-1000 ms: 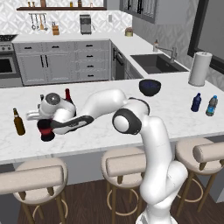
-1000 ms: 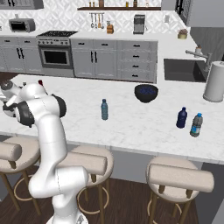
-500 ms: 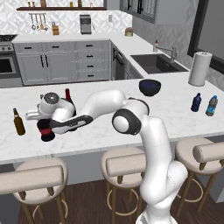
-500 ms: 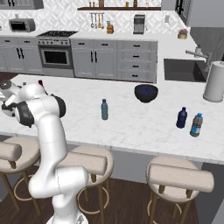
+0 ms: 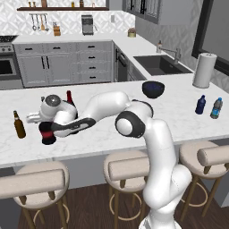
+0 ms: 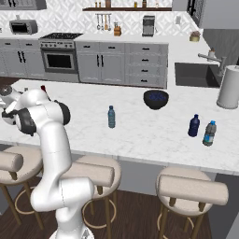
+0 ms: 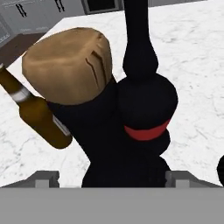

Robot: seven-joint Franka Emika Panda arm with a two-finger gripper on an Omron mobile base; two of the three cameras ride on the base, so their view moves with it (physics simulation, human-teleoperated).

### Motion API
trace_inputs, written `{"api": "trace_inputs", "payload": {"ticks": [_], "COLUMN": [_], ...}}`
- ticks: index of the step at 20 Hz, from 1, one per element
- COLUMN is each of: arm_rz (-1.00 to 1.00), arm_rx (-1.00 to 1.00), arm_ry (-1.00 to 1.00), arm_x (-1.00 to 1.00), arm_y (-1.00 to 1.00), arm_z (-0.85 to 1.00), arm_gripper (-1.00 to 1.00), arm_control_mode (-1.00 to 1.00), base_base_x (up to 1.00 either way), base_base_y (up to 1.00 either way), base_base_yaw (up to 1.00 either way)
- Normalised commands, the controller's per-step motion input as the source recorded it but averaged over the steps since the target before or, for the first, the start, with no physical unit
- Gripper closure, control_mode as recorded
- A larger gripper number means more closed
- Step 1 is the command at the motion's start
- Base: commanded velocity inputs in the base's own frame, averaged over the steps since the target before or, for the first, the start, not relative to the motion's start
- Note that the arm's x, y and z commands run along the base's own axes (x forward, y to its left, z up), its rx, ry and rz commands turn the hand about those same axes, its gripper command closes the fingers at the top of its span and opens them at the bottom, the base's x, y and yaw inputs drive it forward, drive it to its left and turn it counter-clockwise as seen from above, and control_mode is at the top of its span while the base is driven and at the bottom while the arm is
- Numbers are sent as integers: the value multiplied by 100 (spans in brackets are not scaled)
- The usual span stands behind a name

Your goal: Move the plastic bottles in the middle to the plastics group, and the glass bottles in the middle to the glass group.

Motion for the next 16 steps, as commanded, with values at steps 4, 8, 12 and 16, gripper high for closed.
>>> {"api": "trace_inputs", "payload": {"ticks": [4,8,12,16], "arm_rz": [0,0,0,0], "arm_rx": [0,5,10,14], "arm_ry": [-1,-6,-12,-8], "arm_x": [-32,-94,-96,-71], "arm_y": [0,-6,-47,-82], "arm_z": [1,13,19,27], "arm_gripper": [-100,-100,-100,-100], "arm_control_mode": [-100,-100,-100,-100], "base_base_x": [0,0,0,0], "base_base_y": [0,0,0,0], "base_base_yaw": [0,0,0,0]}}
